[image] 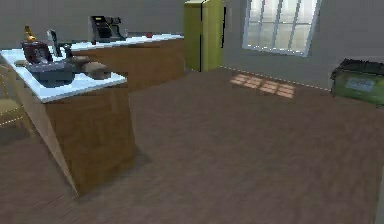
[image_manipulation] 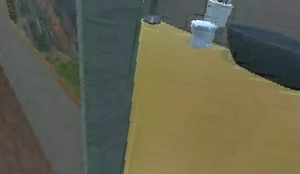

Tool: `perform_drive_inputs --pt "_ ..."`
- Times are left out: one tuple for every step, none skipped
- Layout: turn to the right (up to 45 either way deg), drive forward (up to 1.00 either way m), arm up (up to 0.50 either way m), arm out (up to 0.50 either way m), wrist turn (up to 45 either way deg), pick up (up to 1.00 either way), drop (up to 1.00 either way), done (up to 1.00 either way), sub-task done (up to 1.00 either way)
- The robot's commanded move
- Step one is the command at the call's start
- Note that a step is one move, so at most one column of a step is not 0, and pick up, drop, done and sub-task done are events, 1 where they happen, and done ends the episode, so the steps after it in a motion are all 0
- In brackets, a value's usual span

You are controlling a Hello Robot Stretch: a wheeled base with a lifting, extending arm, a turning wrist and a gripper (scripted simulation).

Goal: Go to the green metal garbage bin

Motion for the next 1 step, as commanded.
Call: perform_drive_inputs --pt "42.0 0.00 0.00 0.00 0.0 0.00 0.00 0.00 0.00"
